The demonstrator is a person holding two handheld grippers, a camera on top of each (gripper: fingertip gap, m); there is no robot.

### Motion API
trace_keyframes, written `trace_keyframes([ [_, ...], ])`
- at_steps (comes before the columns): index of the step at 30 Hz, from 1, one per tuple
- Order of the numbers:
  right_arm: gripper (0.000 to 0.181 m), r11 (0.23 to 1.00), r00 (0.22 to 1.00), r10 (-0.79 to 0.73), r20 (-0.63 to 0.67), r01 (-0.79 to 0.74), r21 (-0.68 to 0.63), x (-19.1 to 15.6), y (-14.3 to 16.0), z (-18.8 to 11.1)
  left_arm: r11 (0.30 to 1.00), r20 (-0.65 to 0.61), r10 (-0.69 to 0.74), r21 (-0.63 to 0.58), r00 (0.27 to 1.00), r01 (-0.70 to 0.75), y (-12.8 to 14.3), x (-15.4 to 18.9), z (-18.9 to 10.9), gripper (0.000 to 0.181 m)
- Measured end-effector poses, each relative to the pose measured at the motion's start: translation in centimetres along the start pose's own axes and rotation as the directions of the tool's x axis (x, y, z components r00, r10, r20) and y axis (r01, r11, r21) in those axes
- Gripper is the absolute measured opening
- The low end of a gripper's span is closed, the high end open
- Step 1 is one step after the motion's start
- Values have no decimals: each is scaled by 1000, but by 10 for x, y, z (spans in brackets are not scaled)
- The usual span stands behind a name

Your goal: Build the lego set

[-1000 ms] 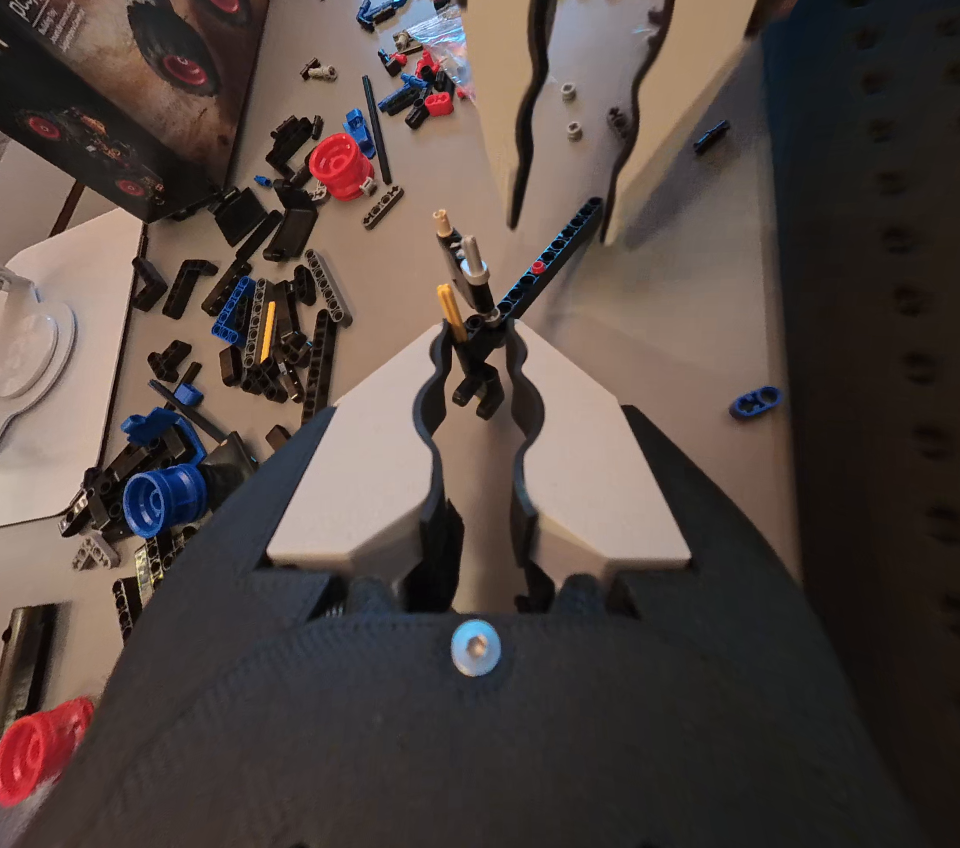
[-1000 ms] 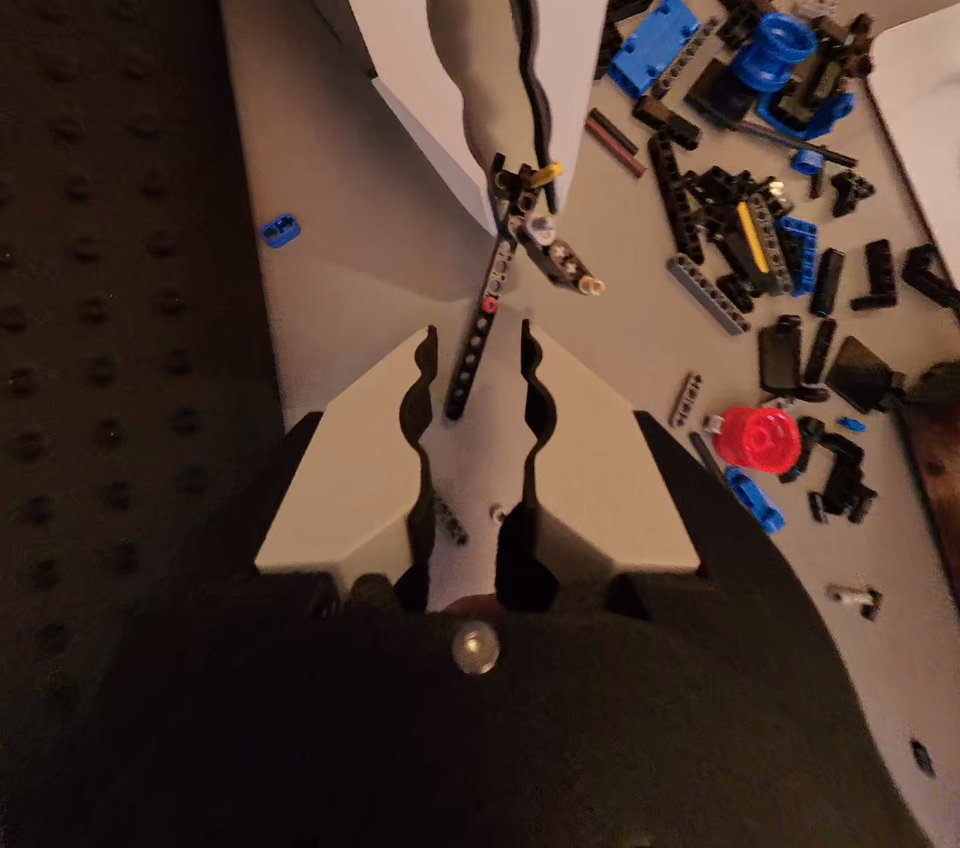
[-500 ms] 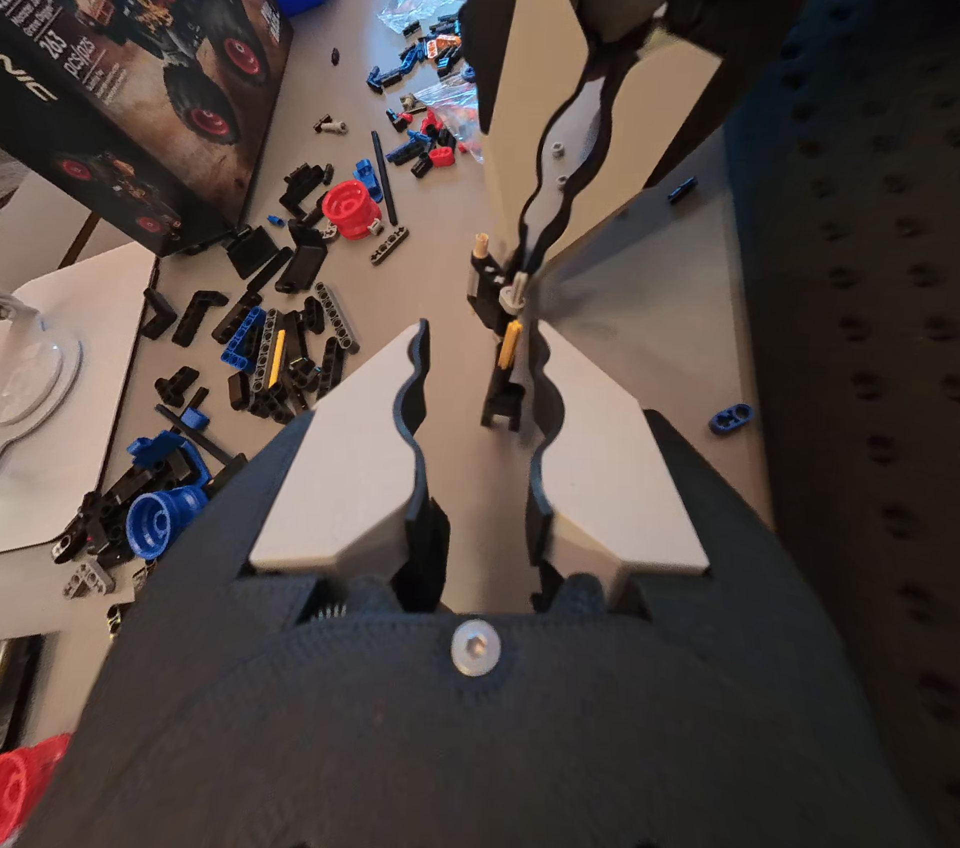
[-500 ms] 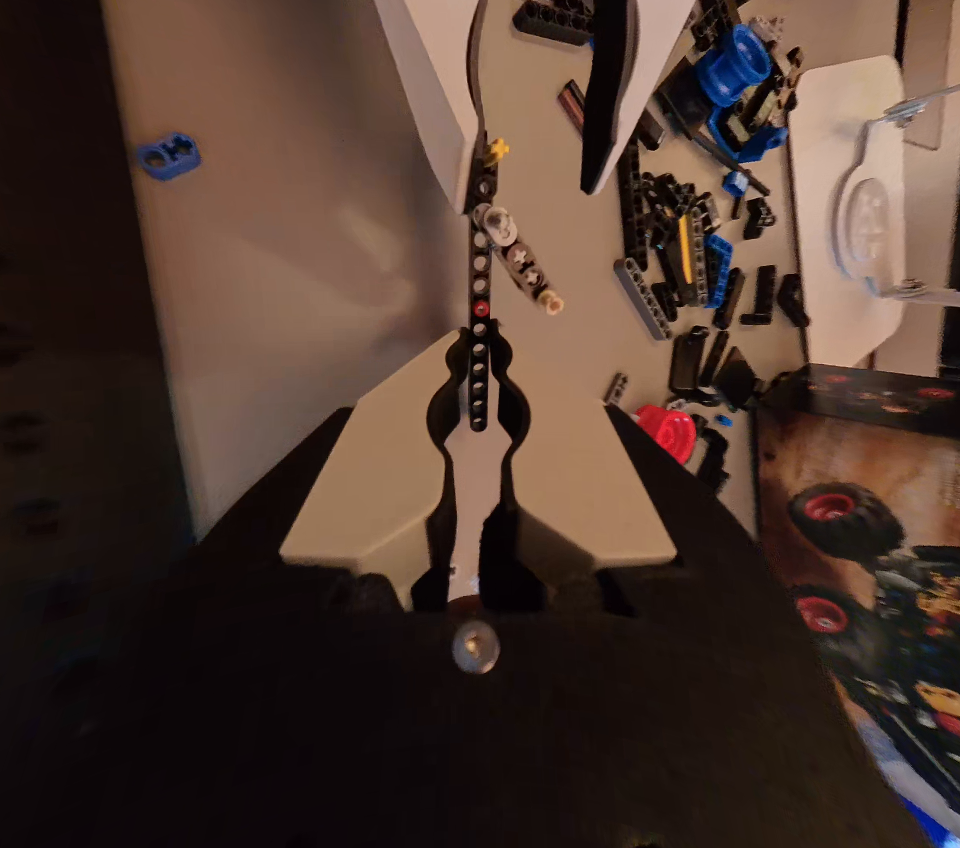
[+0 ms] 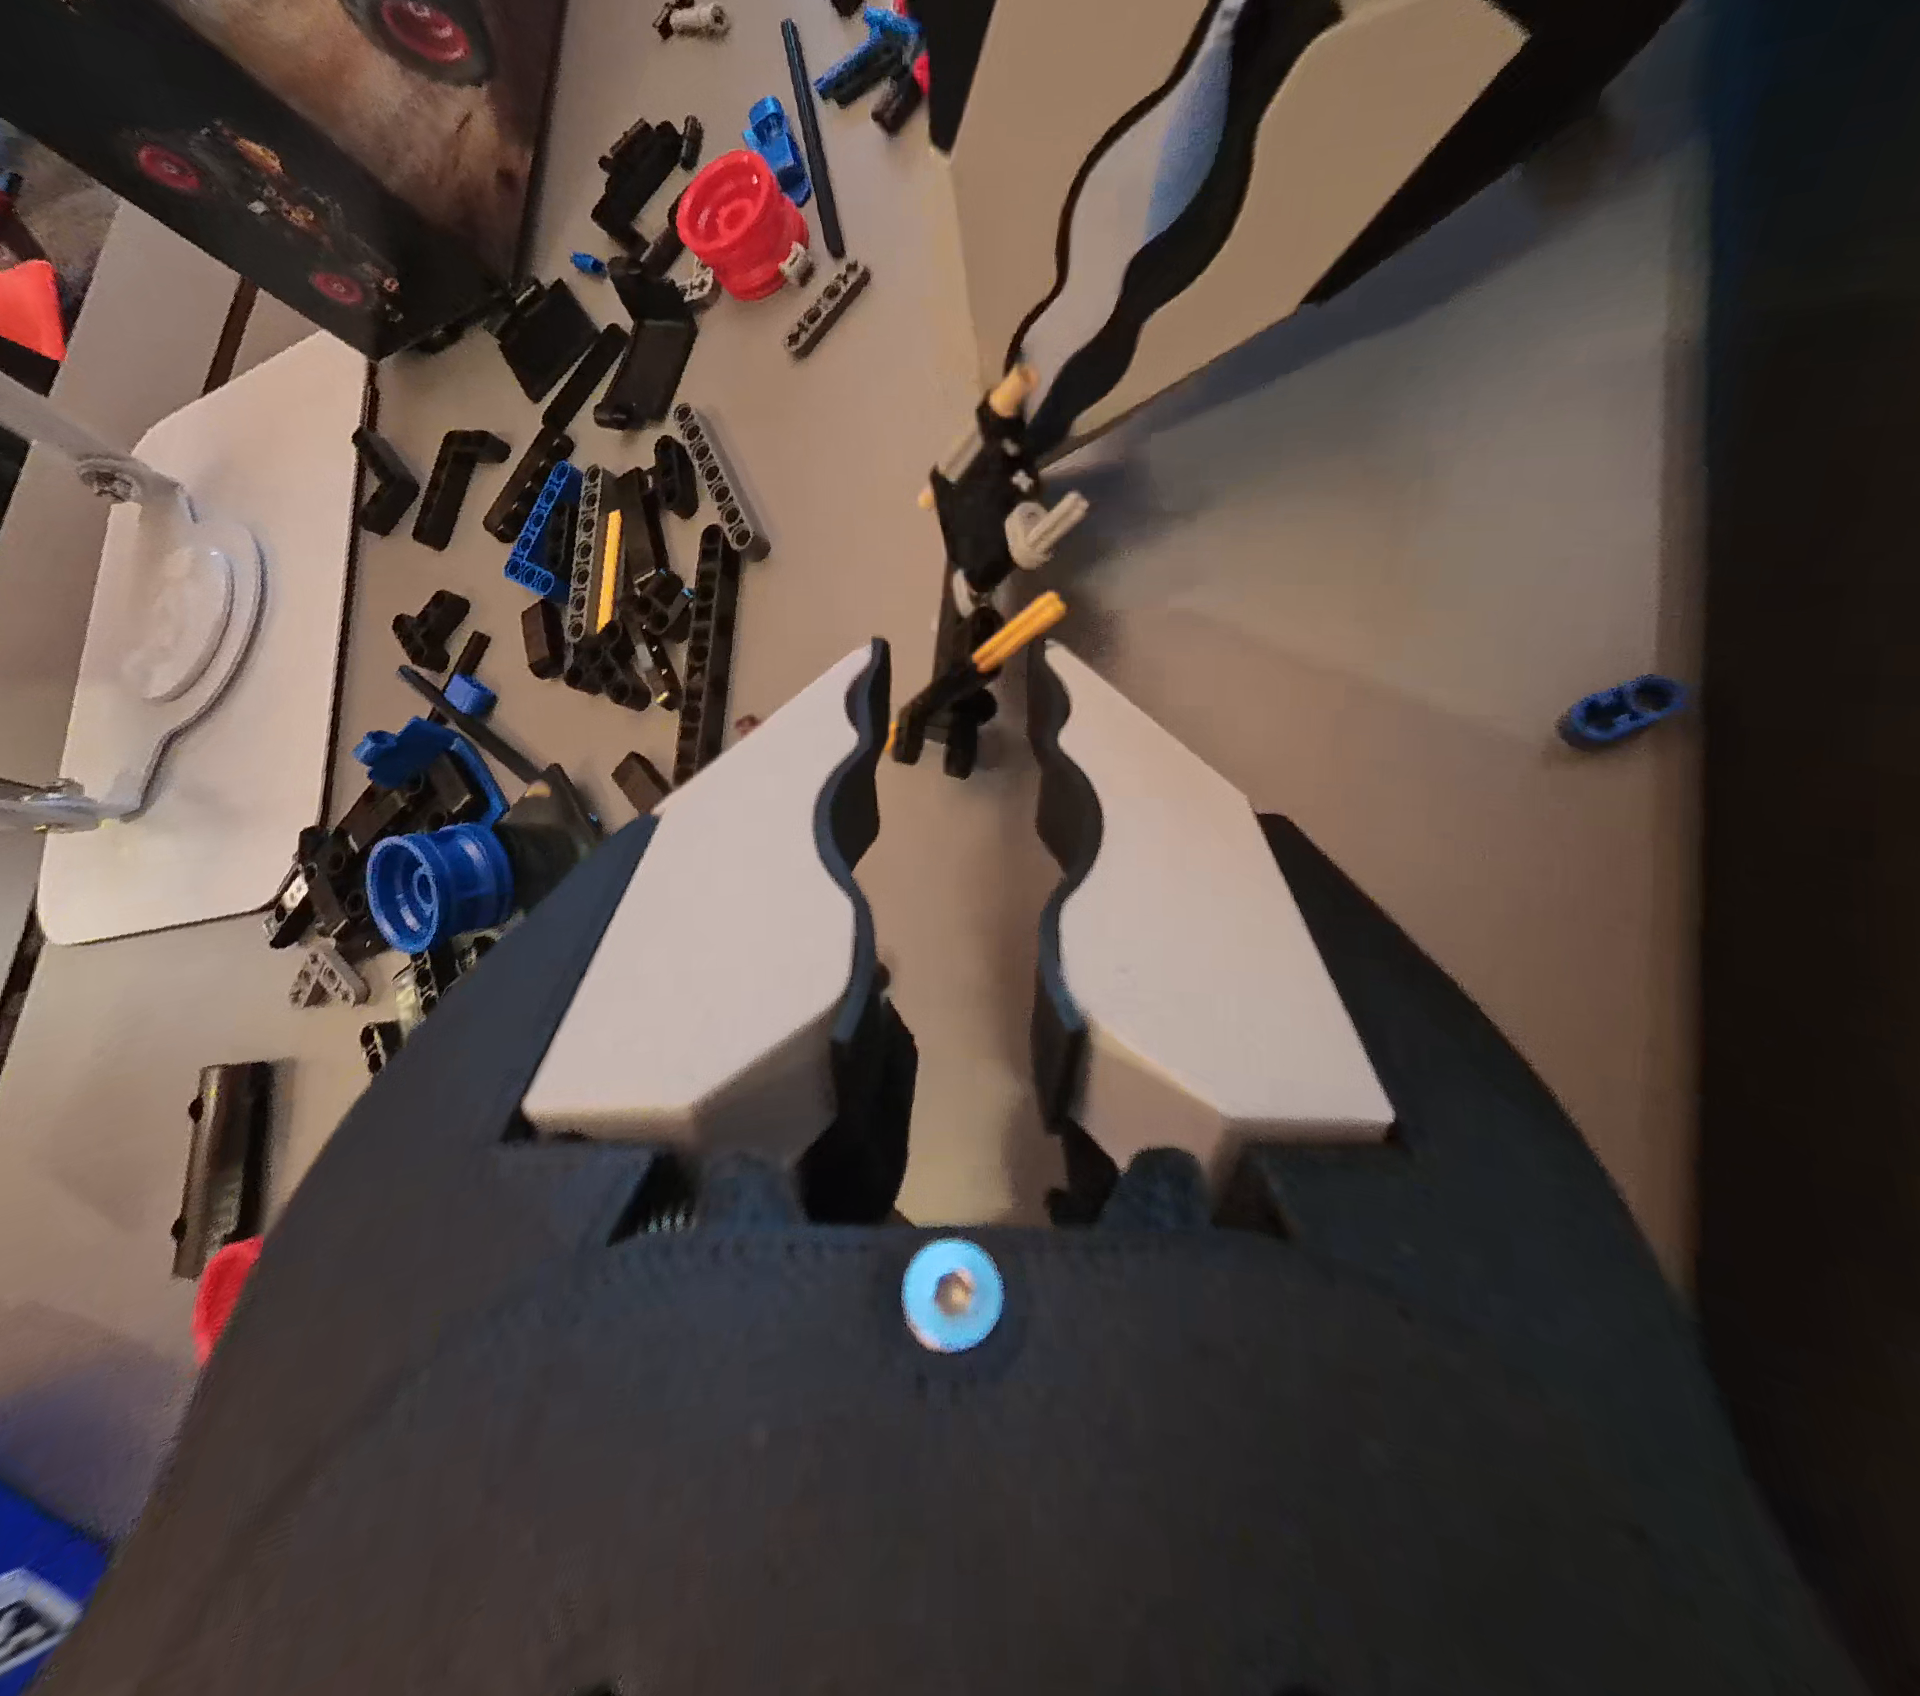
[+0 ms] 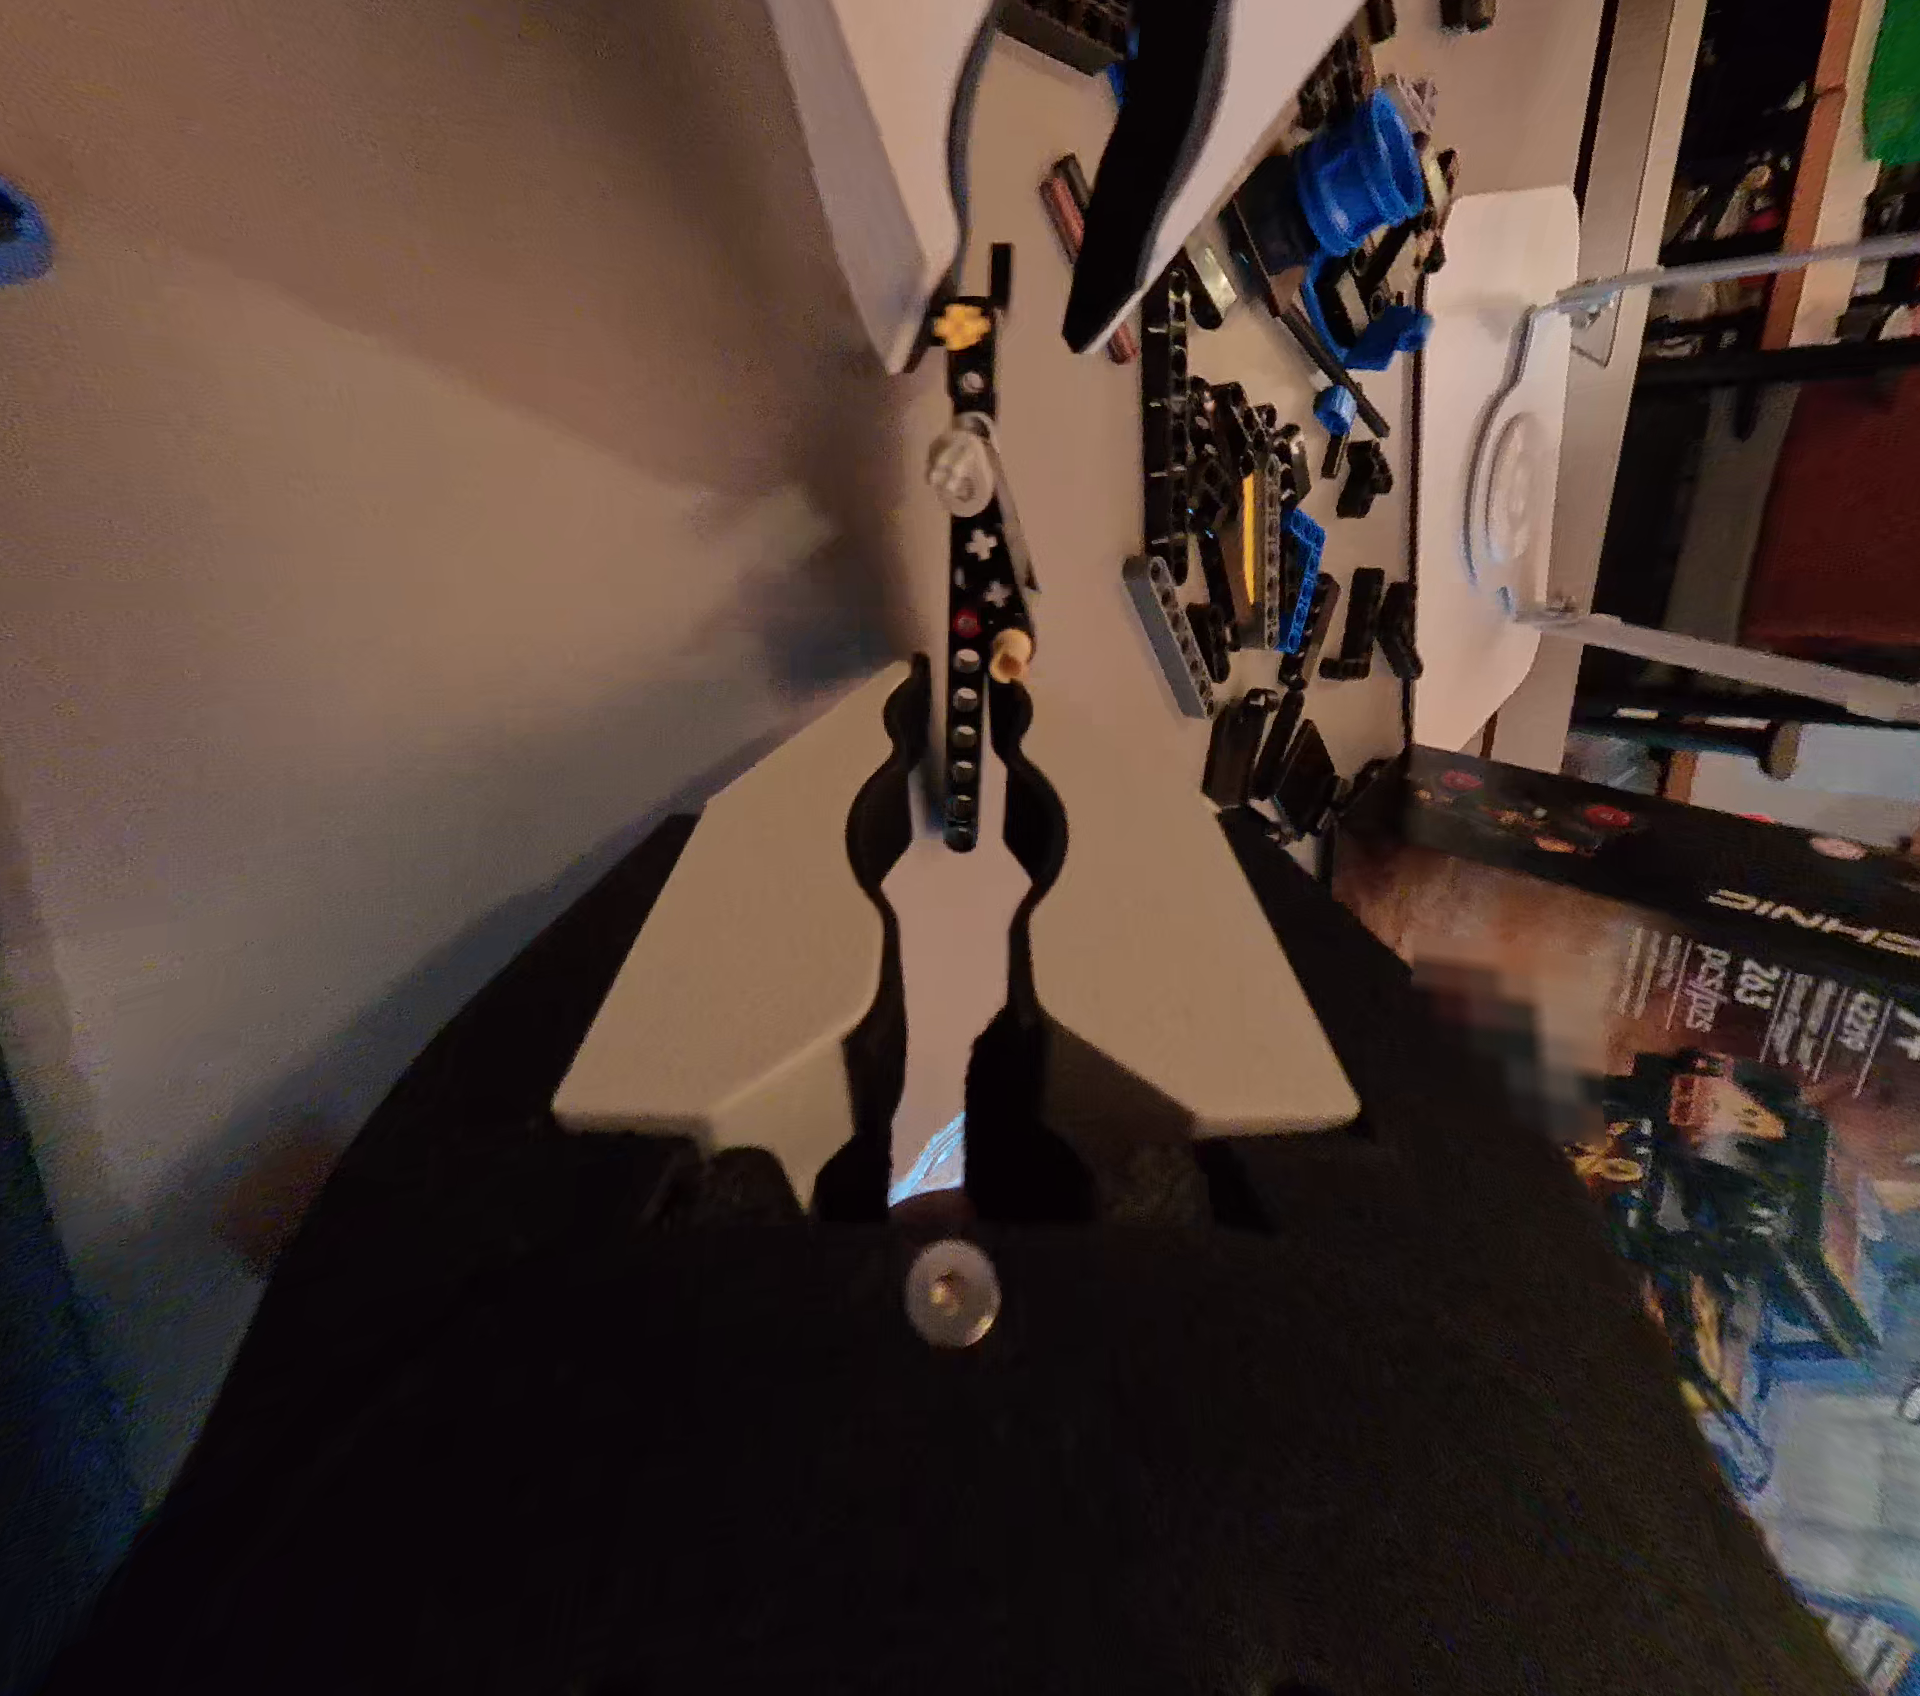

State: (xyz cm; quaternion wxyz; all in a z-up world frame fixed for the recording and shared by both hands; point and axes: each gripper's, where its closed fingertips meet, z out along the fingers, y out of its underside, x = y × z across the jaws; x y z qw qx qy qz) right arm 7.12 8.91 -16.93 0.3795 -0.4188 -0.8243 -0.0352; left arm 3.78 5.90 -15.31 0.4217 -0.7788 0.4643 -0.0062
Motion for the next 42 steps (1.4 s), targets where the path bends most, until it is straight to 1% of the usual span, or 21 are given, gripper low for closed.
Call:
trace_keyframes([
  [1,17,1000,1000,-13,5,13,-3,-3,-1,1,1000,7,18,-20,1000,-18,3,1,0,22],
  [3,18,1000,1000,7,17,-7,16,-7,-5,0,998,4,46,-49,999,-46,8,5,0,19],
  [4,20,999,998,34,48,-36,39,-9,-9,-2,997,1,51,-57,999,-51,11,7,-1,19],
  [6,33,994,992,86,89,-91,54,-11,-11,-6,999,0,-6,-45,1000,6,12,5,-2,16],
  [8,42,990,985,115,127,-125,72,-13,-13,-12,998,32,5,-57,999,-3,16,0,-5,11],
  [10,42,978,972,156,173,-177,108,-16,-17,-19,997,47,33,-70,998,-30,20,1,-7,11],
  [11,42,978,971,156,180,-178,111,-17,-15,-22,997,49,35,-67,998,-32,21,3,-9,11],
  [15,43,972,966,191,173,-211,102,-13,-1,-35,993,93,69,-105,993,-59,30,2,-20,10],
  [19,42,966,963,225,145,-240,95,-6,15,-48,974,160,154,-188,975,-123,47,0,-32,10],
  [22,44,959,959,256,123,-268,95,-1,27,-59,961,201,168,-252,965,-115,62,-2,-45,9],
  [24,45,952,954,278,108,-289,99,4,34,-67,963,220,165,-248,961,-109,67,-1,-52,11],
  [27,45,946,949,303,83,-311,96,12,46,-79,964,221,149,-249,964,-92,77,3,-59,22],
  [30,45,945,949,311,58,-315,83,21,58,-90,965,217,126,-254,968,-69,86,6,-66,23],
  [35,40,932,934,355,31,-356,69,40,78,-112,981,222,58,-193,973,-14,82,10,-76,29],
  [37,33,924,925,379,27,-380,47,48,90,-119,987,227,39,-159,973,-3,75,10,-78,29],
  [40,29,916,915,400,51,-401,13,56,106,-125,992,241,34,-125,970,-3,64,9,-79,29],
  [42,27,907,904,417,92,-420,11,59,111,-125,994,244,32,-107,969,-6,57,9,-76,28],
])
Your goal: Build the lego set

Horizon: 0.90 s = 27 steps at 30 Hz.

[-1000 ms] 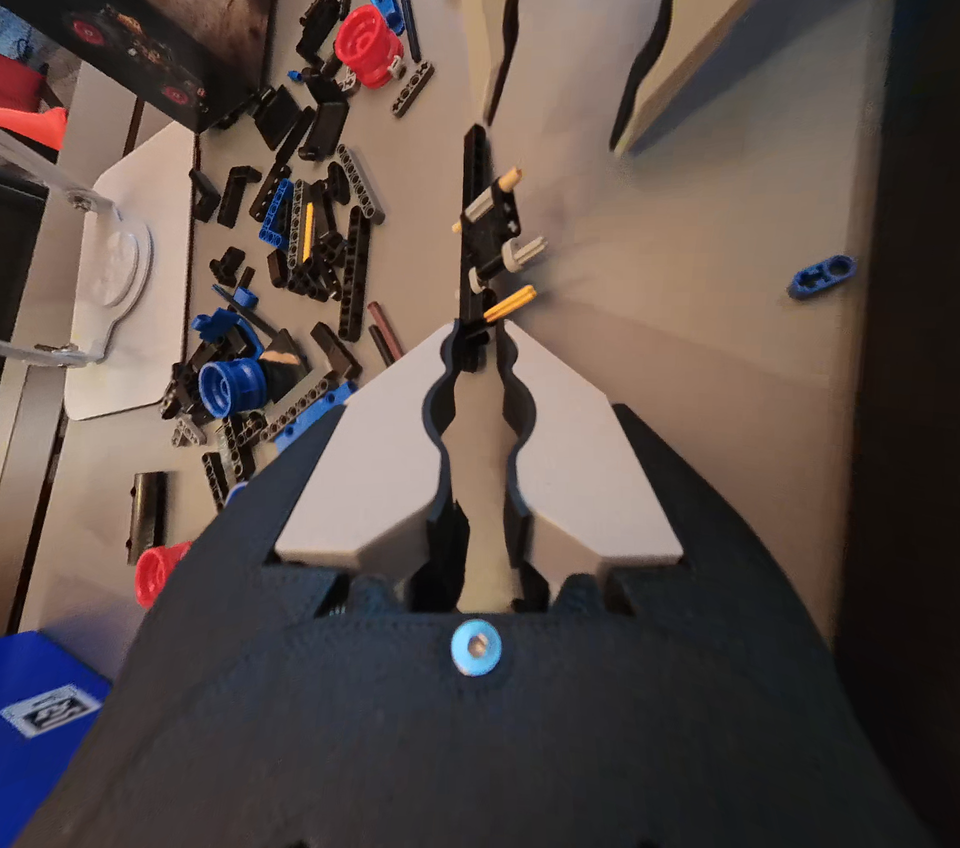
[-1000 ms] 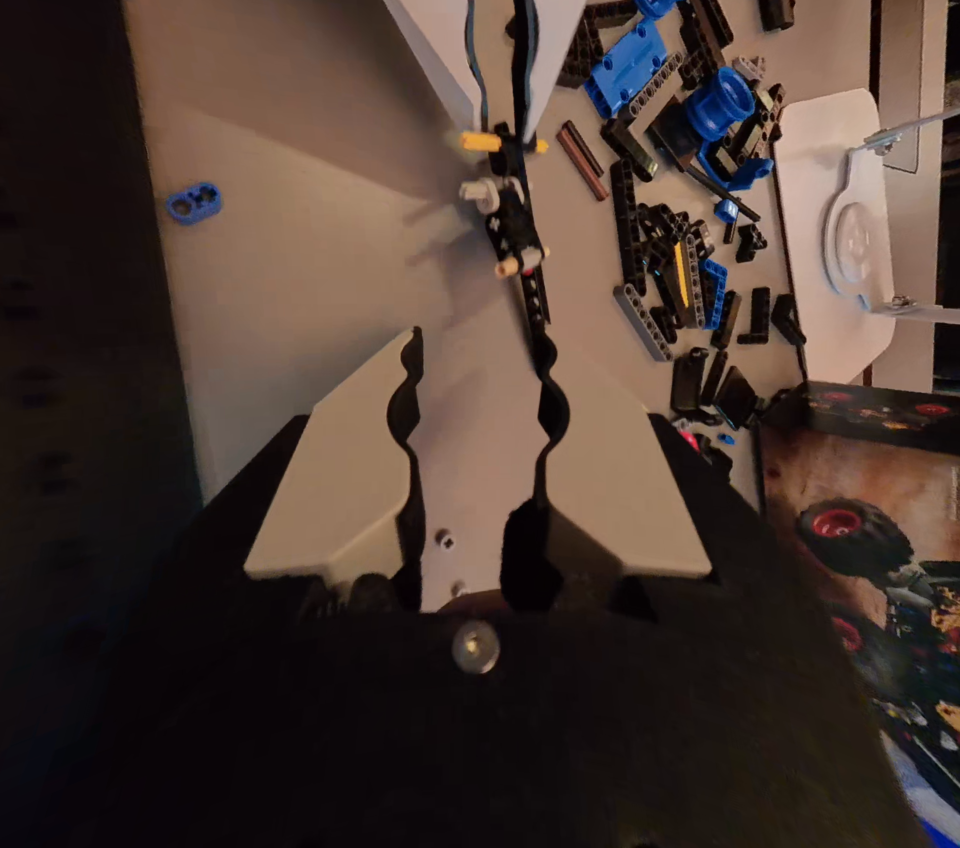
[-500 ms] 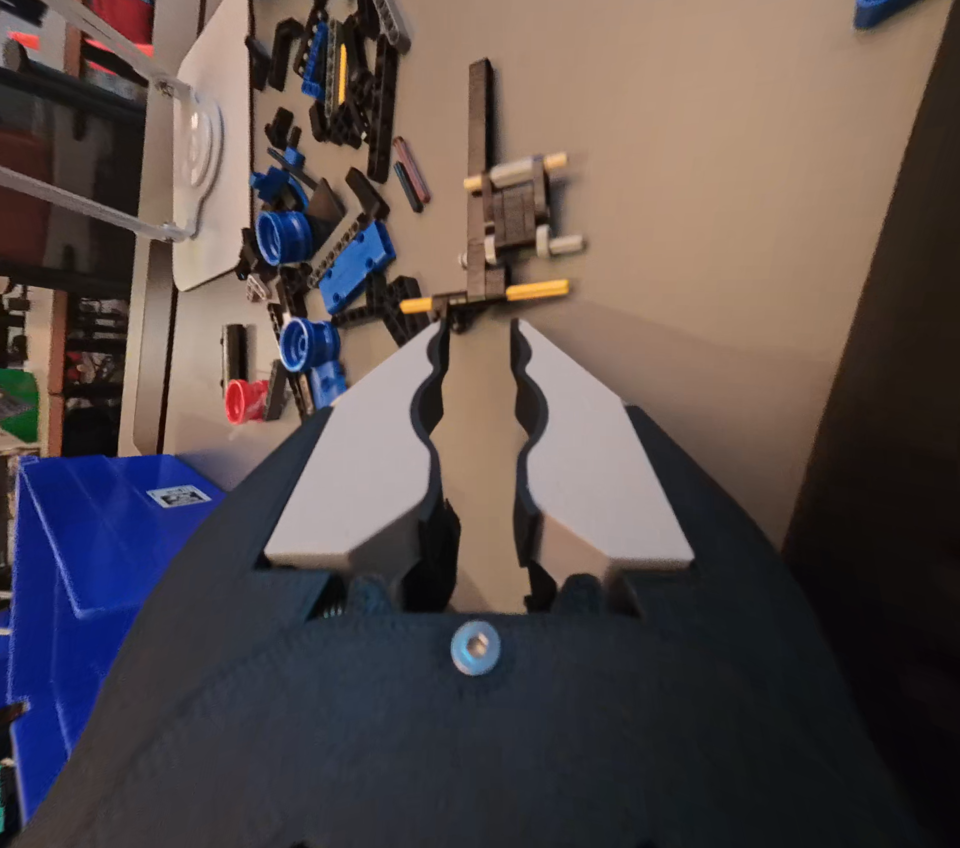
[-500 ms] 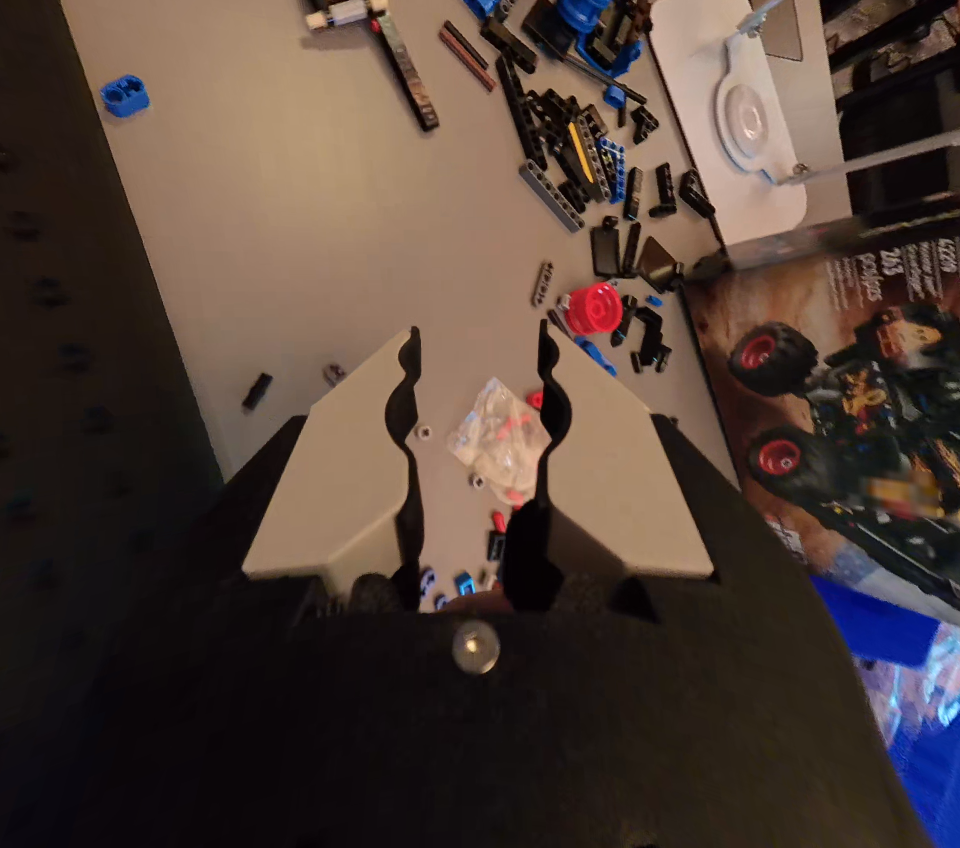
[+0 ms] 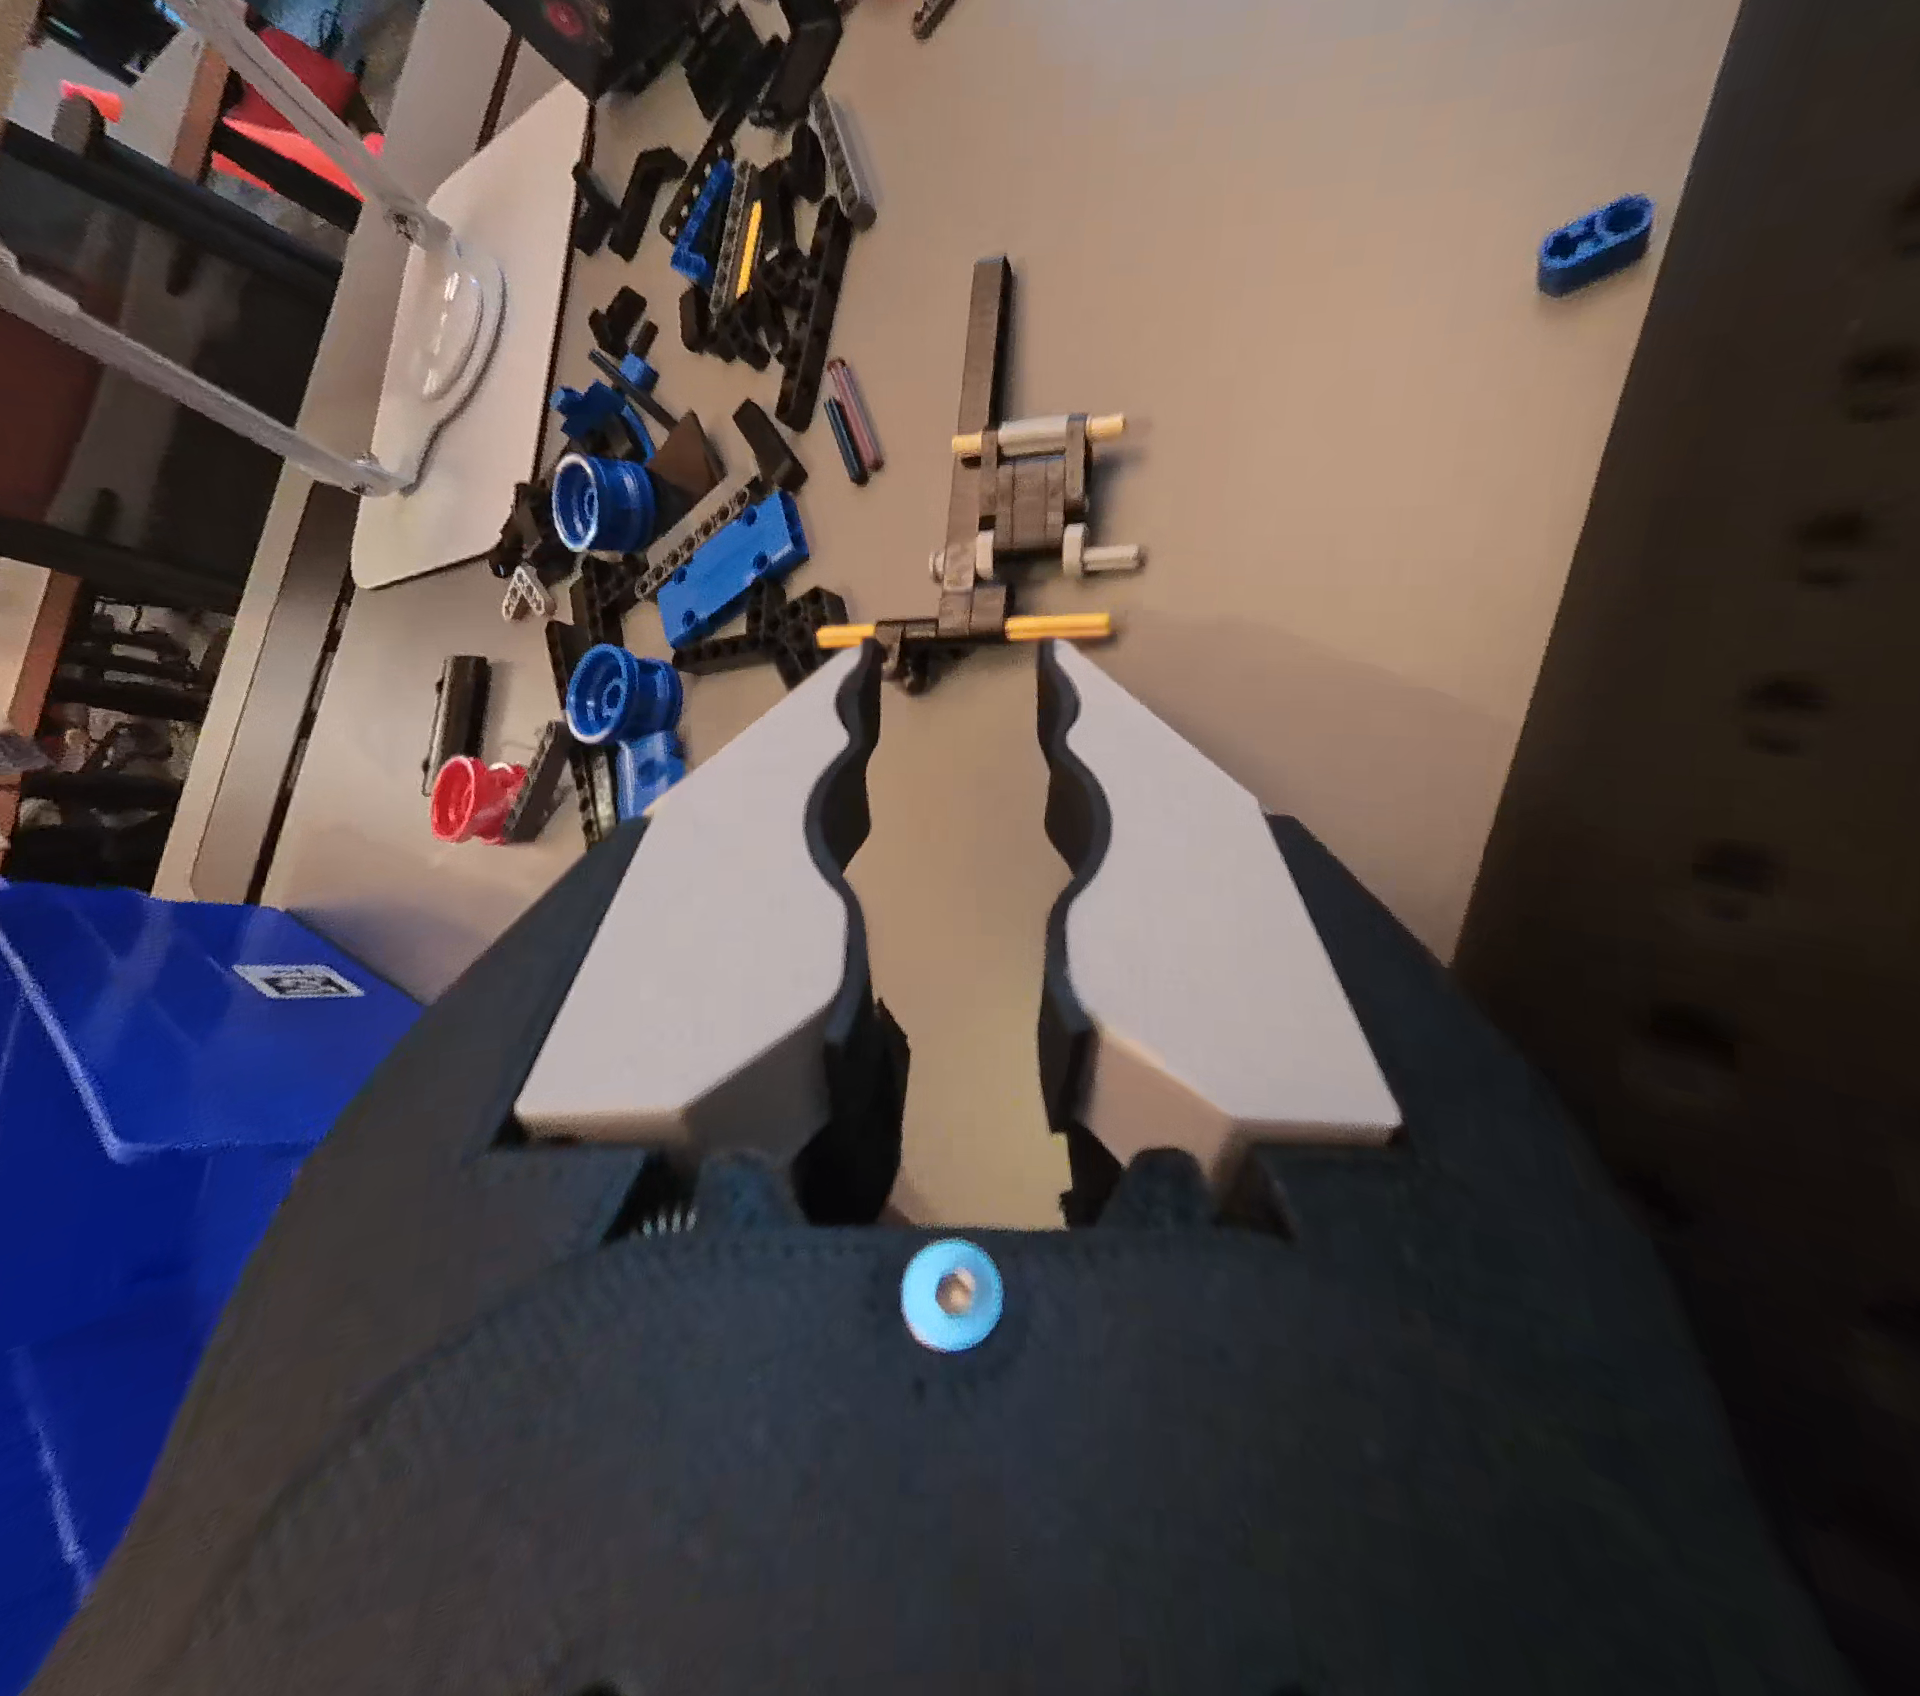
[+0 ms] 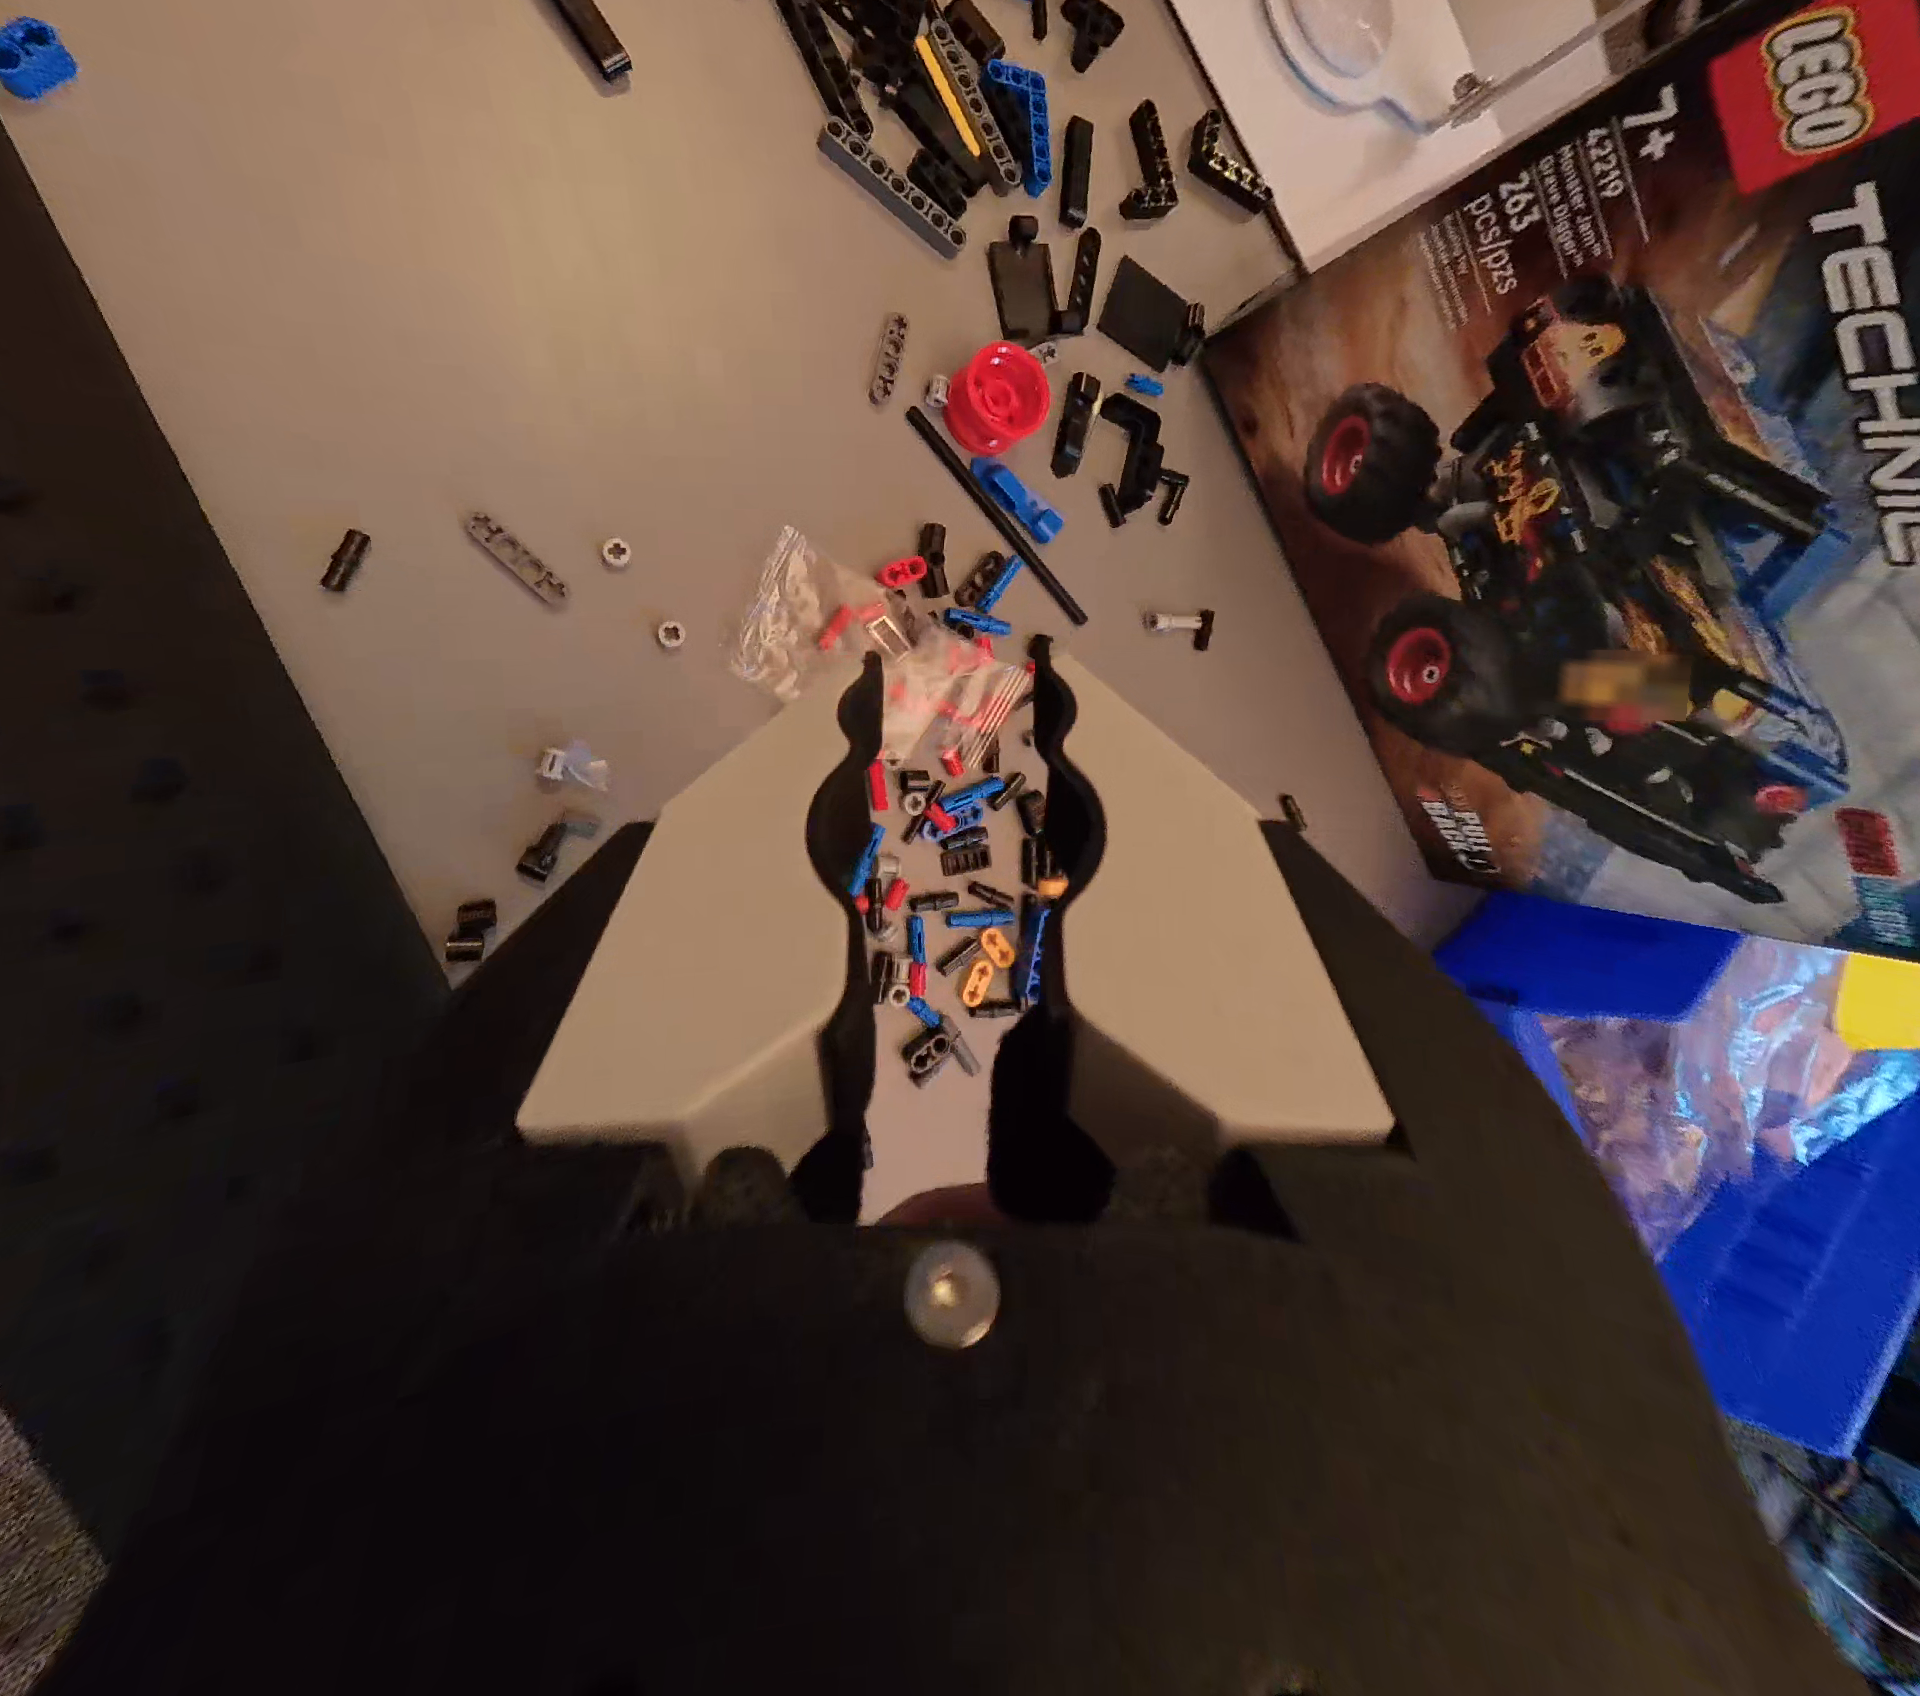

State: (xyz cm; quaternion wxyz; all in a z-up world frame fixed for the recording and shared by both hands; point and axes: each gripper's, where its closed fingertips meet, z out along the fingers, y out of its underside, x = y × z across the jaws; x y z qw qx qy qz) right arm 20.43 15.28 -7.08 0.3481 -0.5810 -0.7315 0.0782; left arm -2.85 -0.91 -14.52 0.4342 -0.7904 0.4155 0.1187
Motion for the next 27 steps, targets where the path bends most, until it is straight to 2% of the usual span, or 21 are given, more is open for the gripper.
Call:
trace_keyframes([
  [6,24,999,996,32,82,-29,-33,13,8,20,998,30,-3,67,1000,1,-26,-5,7,25],
  [8,18,999,988,41,152,-37,-35,8,7,34,997,23,6,77,1000,-8,-32,-3,12,25],
  [14,21,996,966,19,256,4,-91,0,10,76,997,39,3,72,999,-6,-35,-4,27,24],
  [20,22,997,963,-70,259,77,-15,11,-37,98,995,25,-40,89,999,38,-33,-3,30,23],
  [27,27,998,950,-45,308,28,60,25,-88,141,994,0,-47,97,999,46,-30,3,32,21],
])
